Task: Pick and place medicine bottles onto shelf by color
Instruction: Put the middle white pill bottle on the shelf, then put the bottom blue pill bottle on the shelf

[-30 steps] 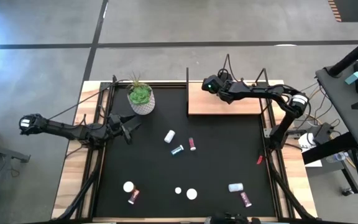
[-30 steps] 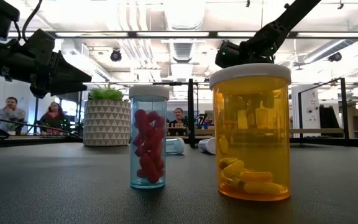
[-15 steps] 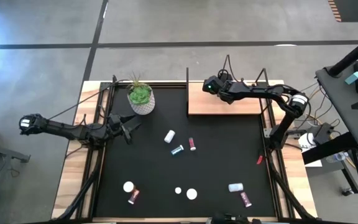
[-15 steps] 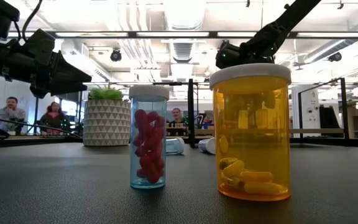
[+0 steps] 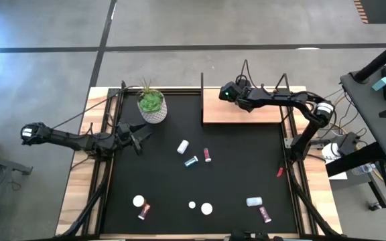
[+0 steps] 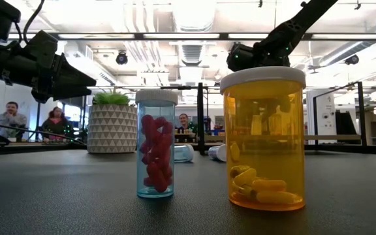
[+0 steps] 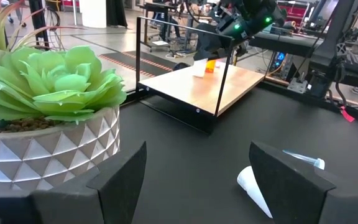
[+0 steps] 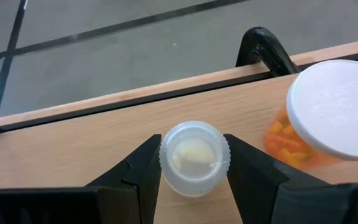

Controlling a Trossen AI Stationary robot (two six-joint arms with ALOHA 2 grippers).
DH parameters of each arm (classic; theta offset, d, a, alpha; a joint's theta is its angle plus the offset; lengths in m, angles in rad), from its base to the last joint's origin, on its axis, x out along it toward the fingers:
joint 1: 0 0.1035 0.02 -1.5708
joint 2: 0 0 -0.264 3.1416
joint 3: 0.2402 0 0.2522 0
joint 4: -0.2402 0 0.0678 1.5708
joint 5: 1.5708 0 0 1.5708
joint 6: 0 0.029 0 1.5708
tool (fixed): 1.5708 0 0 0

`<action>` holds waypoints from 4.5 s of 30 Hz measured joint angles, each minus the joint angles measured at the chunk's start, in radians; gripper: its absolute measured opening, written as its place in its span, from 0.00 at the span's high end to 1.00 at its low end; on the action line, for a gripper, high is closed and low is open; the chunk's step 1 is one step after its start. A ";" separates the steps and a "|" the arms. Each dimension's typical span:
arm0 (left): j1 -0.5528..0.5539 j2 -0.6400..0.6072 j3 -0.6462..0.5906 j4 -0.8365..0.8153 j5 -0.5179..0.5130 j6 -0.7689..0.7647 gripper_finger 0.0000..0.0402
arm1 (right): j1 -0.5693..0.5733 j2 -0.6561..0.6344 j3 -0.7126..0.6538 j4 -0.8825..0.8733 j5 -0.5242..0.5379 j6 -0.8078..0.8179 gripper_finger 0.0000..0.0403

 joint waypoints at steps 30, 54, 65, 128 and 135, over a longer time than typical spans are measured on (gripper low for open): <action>0.000 0.001 0.000 0.000 0.000 0.000 0.33 | 0.000 0.000 0.035 -0.009 0.007 -0.095 0.37; 0.000 -0.001 0.000 0.000 0.000 0.000 0.33 | 0.044 -0.026 0.267 -0.412 -0.045 -0.157 0.11; 0.000 0.001 0.000 0.000 0.000 0.000 0.33 | 0.221 -0.147 0.177 -0.420 0.031 -0.068 0.11; 0.000 0.001 0.000 0.000 0.000 0.000 0.33 | 1.330 0.170 0.249 -0.713 0.078 1.365 0.11; 0.000 0.000 0.000 0.000 0.000 0.000 0.33 | 1.332 0.258 0.411 -0.737 0.086 1.213 0.11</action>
